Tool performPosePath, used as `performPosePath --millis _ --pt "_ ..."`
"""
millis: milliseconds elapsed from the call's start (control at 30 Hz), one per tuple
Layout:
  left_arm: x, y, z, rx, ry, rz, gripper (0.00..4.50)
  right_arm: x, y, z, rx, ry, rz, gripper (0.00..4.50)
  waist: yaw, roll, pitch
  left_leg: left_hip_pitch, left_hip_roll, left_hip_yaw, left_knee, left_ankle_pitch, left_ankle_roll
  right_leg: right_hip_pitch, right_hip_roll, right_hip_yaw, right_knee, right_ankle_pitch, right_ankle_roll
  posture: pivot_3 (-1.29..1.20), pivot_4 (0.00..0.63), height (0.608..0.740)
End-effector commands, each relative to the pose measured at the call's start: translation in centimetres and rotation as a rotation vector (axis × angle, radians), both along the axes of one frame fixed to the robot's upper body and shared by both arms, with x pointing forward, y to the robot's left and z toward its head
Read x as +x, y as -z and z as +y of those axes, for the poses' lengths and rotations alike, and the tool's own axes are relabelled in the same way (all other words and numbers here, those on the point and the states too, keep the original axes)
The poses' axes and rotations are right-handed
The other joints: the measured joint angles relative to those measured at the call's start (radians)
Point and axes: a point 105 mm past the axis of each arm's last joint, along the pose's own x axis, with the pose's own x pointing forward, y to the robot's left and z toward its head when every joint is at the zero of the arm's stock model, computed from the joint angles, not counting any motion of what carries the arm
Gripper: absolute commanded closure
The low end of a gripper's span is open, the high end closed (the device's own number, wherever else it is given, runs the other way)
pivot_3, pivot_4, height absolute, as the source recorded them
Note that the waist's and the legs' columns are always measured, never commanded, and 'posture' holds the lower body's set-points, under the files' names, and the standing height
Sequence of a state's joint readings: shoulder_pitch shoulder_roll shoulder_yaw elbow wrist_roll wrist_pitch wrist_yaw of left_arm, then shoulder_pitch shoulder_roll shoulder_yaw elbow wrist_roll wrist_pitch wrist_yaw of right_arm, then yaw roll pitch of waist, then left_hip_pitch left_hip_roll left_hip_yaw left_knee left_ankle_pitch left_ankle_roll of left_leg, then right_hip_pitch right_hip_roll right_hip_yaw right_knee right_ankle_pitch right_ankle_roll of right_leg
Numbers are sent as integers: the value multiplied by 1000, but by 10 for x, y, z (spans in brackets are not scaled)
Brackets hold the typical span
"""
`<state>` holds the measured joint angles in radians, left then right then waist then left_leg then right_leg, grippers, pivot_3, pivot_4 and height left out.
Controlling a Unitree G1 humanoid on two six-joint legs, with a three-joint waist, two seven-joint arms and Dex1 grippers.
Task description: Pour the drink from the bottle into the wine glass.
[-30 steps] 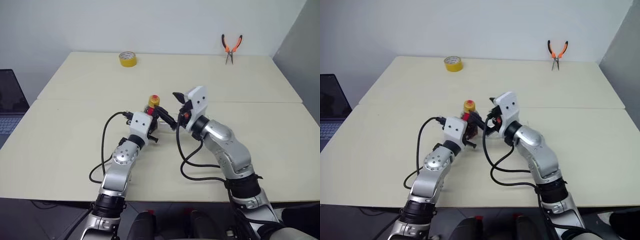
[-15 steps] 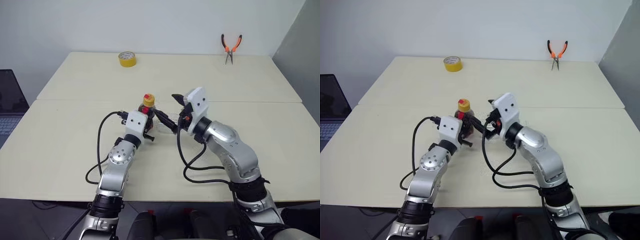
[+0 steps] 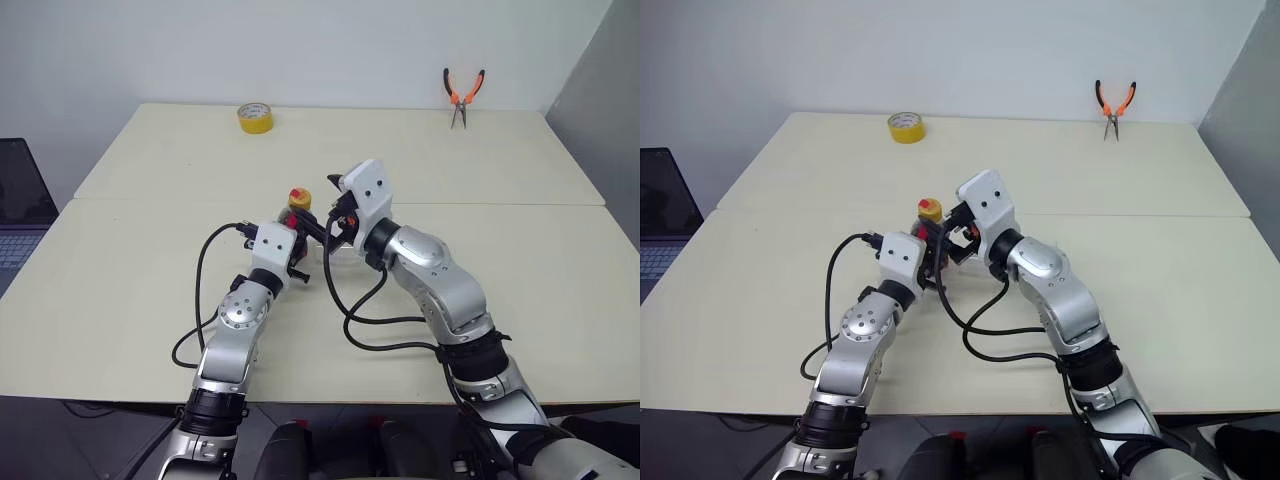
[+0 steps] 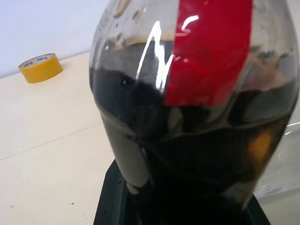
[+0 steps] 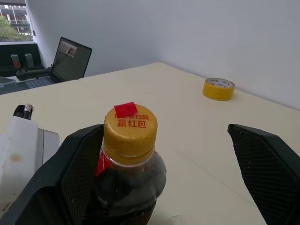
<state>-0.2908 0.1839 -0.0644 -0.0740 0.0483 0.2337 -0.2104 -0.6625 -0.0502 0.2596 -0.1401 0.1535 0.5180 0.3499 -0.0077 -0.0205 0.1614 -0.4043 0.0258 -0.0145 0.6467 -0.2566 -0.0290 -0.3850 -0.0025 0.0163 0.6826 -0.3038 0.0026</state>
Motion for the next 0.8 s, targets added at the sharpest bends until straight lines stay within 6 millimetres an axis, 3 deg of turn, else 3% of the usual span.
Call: performPosePath --millis 33,800 --pt "-3 -25 -5 -8 23 -98 3782 -2 -19 2 38 -2 -69 0 0 0 0 0 0 0 0 0 0 0 0 0 0 0 0 0 150 740" --pt "-2 -26 -2 -7 14 -102 3801 7 1 -50 48 149 -18 0 0 0 0 0 0 0 0 0 0 0 0 0 0 0 0 0 150 740"
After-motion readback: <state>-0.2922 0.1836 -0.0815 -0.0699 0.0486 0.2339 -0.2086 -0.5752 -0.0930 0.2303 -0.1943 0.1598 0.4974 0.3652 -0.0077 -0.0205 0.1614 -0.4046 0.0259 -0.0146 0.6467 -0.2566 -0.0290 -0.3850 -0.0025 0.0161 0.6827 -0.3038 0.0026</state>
